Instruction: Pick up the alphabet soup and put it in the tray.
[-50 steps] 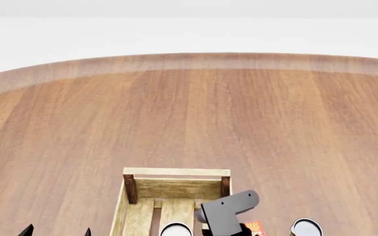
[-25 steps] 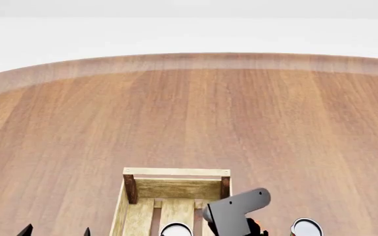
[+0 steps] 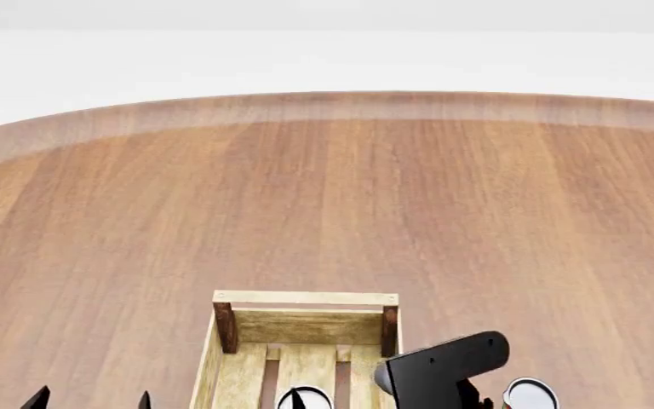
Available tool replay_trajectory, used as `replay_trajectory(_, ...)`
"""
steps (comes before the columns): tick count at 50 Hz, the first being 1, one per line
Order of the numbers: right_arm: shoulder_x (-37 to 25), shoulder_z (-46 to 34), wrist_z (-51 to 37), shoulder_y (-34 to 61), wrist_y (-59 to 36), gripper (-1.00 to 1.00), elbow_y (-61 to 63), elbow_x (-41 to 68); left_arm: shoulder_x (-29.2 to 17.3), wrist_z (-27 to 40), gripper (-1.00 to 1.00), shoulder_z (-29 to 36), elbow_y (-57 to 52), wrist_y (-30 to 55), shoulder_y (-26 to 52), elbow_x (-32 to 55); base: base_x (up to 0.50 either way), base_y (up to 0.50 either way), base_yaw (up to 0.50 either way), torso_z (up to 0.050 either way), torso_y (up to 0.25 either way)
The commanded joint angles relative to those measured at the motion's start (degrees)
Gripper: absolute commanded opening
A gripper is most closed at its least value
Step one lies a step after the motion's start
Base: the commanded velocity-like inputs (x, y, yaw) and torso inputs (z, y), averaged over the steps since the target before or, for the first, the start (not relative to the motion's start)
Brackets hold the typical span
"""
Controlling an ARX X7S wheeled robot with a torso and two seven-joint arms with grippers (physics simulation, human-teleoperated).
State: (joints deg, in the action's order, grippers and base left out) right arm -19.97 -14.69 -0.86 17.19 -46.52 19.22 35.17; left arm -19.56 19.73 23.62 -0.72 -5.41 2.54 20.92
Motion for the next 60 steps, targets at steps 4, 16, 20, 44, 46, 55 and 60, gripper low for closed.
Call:
replay_trajectory(4,-1.5,2.7,-3.3,-4.1,2.2,1.00,8.7,0.2,-0.3,0.2,1.00,-0.1,-0.4,-0.1,-0.1,0.3,0.00,0.00,0.00,0.000,0.000)
replay_trajectory(16,-2.6,0.8,-5.7,-6.2,5.7,1.00,10.2,-5.2,-0.8,0.5,1.00,-0.3,-1.5,-0.1,-0.5,0.7,0.00,0.00,0.00,0.000,0.000)
replay_trajectory(20,-2.1,1.5,-5.6,-7.5,9.0,1.00,10.2,-5.9,-0.9,0.5,1.00,-0.3,-2.0,-0.1,-0.7,0.8,0.00,0.00,0.00,0.000,0.000)
replay_trajectory(44,-1.7,3.3,-7.5,-13.0,21.6,1.00,12.1,-11.4,-2.1,2.2,1.00,-0.5,-6.3,0.5,-1.7,0.8,0.00,0.00,0.00,0.000,0.000)
replay_trajectory(46,-1.5,3.5,-7.7,-13.5,22.5,1.00,11.7,-11.7,-2.2,2.2,1.00,-0.5,-6.8,0.6,-1.8,0.9,0.00,0.00,0.00,0.000,0.000)
replay_trajectory(55,-1.3,3.8,-8.2,-15.3,27.2,1.00,12.0,-14.0,-2.8,2.5,1.00,-0.5,-8.3,0.7,-2.0,0.8,0.00,0.00,0.00,0.000,0.000)
replay_trajectory(60,-1.2,3.8,-8.8,-16.3,29.4,1.00,12.4,-15.5,-3.3,2.7,1.00,-0.5,-9.6,0.9,-2.3,0.9,0.00,0.00,0.00,0.000,0.000)
